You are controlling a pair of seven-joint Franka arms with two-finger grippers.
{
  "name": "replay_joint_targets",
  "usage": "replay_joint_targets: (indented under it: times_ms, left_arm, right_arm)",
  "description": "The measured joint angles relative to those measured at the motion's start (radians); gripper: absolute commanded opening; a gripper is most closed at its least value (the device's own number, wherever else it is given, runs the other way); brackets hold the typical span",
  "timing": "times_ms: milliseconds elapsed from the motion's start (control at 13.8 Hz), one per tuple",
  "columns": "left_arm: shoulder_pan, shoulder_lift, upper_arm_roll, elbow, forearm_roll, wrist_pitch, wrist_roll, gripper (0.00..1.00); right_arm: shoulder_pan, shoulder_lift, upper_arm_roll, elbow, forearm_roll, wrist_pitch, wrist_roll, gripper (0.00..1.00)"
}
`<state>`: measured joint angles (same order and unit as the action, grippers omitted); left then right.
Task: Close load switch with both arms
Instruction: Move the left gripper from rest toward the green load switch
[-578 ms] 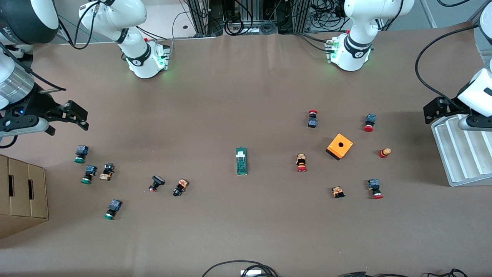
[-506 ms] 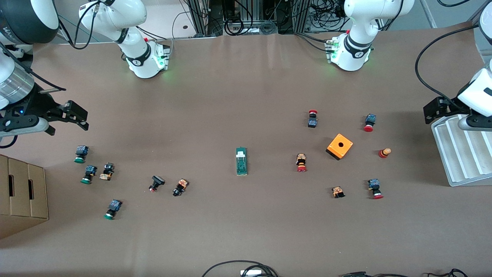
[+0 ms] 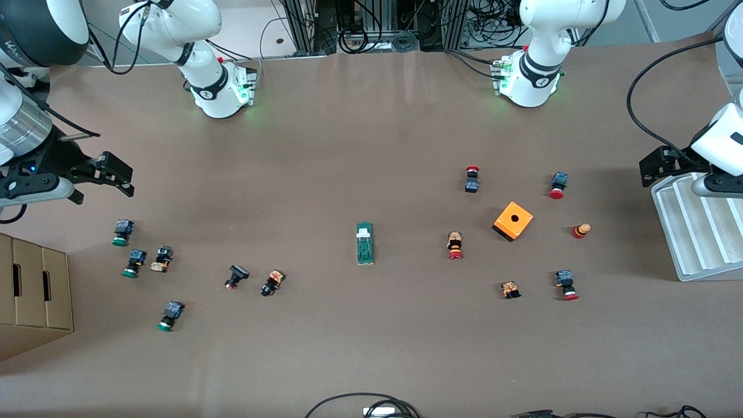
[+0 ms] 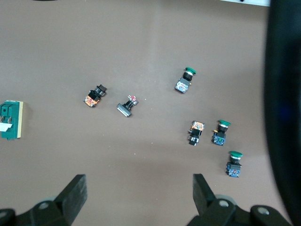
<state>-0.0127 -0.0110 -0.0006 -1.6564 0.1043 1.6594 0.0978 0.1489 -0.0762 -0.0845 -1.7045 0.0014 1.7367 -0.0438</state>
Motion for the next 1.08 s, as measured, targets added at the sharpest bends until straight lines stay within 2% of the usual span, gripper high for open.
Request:
replay_joint_targets:
  times_ms: [289, 506, 722, 1083]
  left_arm:
    - [-0.005, 0.0, -0.01, 0.0, 0.0, -0.009, 0.001, 1.0]
    - [-0.007, 0.0, -0.054, 0.0, 0.0, -0.027, 0.0, 1.0]
    - [-0.008, 0.0, -0.123, 0.0, -0.001, -0.032, -0.073, 1.0]
    - [-0.012, 0.014, -0.298, 0.002, -0.002, -0.022, -0.409, 1.0]
  right_arm:
    - [0.0, 0.0, 0.0, 0.0, 0.0, 0.0, 0.0, 1.0]
    - [0.001, 0.0, 0.0, 0.0, 0.0, 0.0, 0.0, 1.0]
    - [0.001, 0.0, 0.0, 0.0, 0.0, 0.0, 0.0, 1.0]
    - [0.001, 0.0, 0.0, 0.0, 0.0, 0.001, 0.0, 1.0]
